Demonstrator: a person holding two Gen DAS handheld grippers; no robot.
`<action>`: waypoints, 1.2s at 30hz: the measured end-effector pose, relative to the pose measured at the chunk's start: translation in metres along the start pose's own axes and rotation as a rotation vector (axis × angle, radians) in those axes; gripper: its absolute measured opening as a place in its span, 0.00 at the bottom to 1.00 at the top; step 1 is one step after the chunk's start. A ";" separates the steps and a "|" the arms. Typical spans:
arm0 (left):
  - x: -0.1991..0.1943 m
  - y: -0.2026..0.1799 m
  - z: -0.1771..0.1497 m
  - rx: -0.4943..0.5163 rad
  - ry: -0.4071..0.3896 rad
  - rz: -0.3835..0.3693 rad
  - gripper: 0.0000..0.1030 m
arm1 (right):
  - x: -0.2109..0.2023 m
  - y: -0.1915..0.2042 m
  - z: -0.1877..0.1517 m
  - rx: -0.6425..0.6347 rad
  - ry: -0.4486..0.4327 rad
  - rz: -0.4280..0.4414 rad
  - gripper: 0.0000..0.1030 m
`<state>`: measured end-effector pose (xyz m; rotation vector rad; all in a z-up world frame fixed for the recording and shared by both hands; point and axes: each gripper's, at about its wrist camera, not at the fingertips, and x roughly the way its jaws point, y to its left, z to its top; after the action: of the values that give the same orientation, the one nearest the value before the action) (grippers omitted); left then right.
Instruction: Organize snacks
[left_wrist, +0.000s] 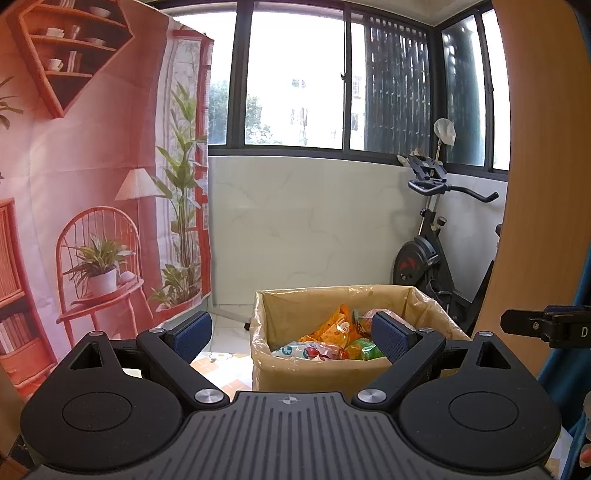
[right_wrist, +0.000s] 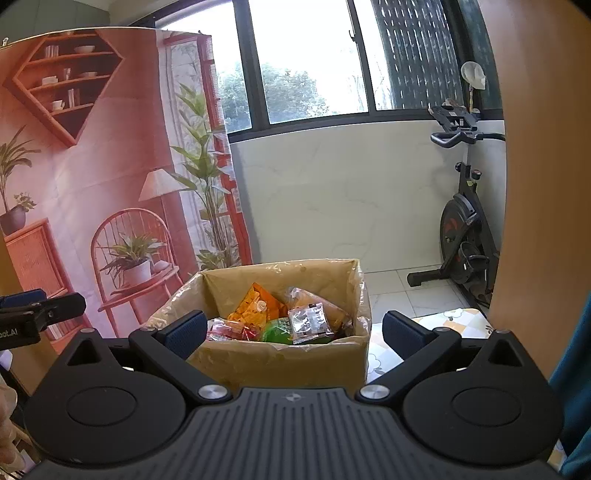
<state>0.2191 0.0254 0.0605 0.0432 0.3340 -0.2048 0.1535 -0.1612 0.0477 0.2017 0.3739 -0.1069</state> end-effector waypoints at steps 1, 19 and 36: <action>0.000 0.000 0.000 -0.002 -0.001 0.000 0.92 | 0.000 0.000 0.000 0.000 -0.001 -0.001 1.00; 0.000 0.004 0.000 -0.012 0.006 -0.006 0.92 | -0.004 0.002 -0.002 -0.015 -0.022 -0.022 1.00; 0.004 0.005 -0.001 -0.012 0.016 -0.016 0.92 | -0.004 0.000 -0.003 -0.010 -0.018 -0.022 1.00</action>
<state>0.2235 0.0298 0.0581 0.0301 0.3514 -0.2179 0.1485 -0.1607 0.0463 0.1871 0.3590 -0.1284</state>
